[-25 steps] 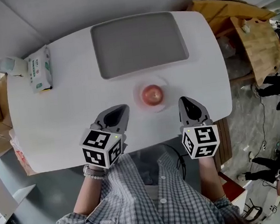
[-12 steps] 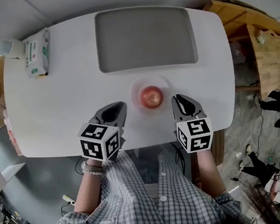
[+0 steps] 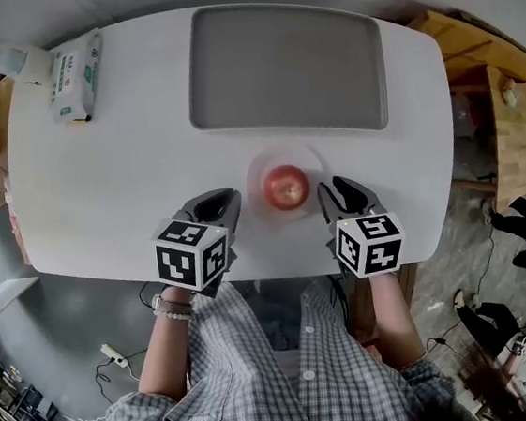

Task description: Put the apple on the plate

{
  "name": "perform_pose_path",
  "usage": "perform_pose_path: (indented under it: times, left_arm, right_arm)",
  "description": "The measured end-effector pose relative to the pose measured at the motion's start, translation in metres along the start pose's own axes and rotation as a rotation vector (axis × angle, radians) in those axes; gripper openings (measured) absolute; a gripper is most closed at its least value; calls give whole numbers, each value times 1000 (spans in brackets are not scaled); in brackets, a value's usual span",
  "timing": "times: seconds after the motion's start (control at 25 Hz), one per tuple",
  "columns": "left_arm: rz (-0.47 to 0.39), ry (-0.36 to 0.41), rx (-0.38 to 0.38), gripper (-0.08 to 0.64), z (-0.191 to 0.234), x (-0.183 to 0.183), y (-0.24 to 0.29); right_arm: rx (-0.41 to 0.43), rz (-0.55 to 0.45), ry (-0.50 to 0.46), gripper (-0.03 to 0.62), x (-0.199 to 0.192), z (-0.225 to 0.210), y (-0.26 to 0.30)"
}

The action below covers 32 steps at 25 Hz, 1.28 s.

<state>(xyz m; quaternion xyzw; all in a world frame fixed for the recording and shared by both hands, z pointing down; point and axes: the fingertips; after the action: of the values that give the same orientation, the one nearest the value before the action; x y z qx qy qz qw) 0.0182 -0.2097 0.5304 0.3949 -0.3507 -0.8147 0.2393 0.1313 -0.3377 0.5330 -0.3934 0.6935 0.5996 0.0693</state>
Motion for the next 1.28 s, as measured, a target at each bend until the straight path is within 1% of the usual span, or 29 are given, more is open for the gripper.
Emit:
perform_pose_path:
  times: [0.04,0.08,0.12,0.16,0.24,0.44,0.56,0.76,0.88,1.08,1.2,1.28]
  left_arm:
    - [8,-7,0,15,0,-2,3]
    - [16,-15,-3,35,-1,-4,5]
    - [24,-24,-7,79,-2,-6,8]
    - [31,-32,-10,97,-3,-8,10]
    - [43,-47,-9,107,-5,-11,14]
    - [58,-99,21,109,-1,-17,22]
    - [53,-123,28,109,0,-17,23]
    - [41,-182,15,107,1,-14,24]
    - [35,-223,-5,107,-3,-13,26]
    - [40,-258,-31,106,-11,-11,35]
    - [34,-280,-29,101,-10,-10,36]
    - [38,-293,-22,71,-7,-10,37]
  right_arm:
    - [9,5,4,97,-1,0,2]
    - [14,9,5,97,-2,0,4]
    - [18,12,4,98,-3,0,5]
    - [22,16,3,97,-4,0,6]
    - [32,26,4,97,-6,0,8]
    - [60,46,10,98,-8,2,13]
    - [74,56,15,98,-10,3,16]
    - [95,74,30,98,-12,8,20]
    - [100,75,46,97,-11,7,20]
    - [93,80,48,97,-12,7,22]
    - [86,79,79,97,-12,5,22]
    - [88,79,118,97,-12,3,22]
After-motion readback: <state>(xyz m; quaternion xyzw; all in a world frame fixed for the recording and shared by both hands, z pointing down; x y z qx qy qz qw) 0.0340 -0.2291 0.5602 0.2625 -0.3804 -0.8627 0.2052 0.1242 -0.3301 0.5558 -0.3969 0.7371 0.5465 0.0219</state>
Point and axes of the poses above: the fingertips, and each gripper's own axes: y forward along the fingers, z to its left, x out of its top, and after that the axes turned 5 degrees about x, right-handed
